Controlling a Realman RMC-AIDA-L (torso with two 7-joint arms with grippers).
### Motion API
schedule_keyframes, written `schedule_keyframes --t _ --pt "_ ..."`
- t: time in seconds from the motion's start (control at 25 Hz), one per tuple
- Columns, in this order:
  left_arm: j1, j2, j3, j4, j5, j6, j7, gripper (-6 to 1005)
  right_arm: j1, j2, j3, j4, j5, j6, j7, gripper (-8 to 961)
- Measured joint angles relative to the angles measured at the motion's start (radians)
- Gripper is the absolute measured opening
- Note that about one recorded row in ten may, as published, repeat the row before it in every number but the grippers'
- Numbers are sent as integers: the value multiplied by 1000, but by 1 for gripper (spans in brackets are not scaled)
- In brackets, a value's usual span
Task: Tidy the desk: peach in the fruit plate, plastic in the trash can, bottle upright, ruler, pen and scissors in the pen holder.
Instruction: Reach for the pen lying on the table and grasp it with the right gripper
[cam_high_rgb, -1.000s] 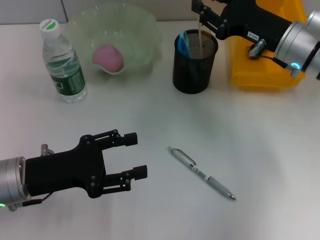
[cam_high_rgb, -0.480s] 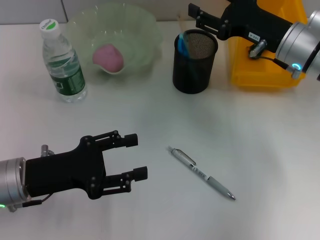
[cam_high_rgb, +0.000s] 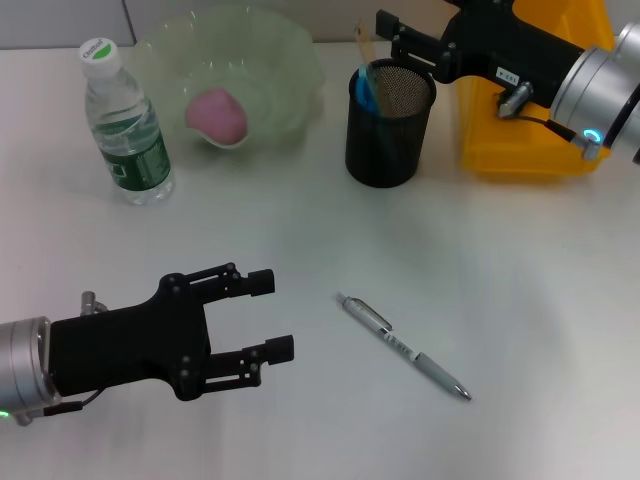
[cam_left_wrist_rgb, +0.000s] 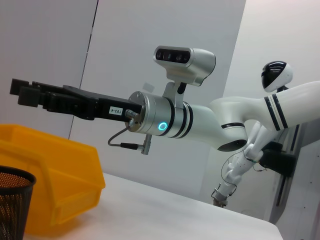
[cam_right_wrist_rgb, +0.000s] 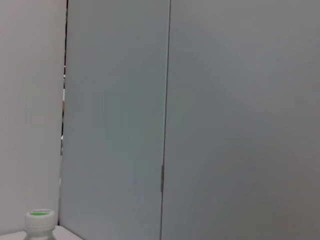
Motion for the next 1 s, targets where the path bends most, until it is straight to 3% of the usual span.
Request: schedule_keyframes --t 1.0 --pt "3 2 0 12 0 7 1 754 -12 -4 -1 -12 -4 -8 88 718"
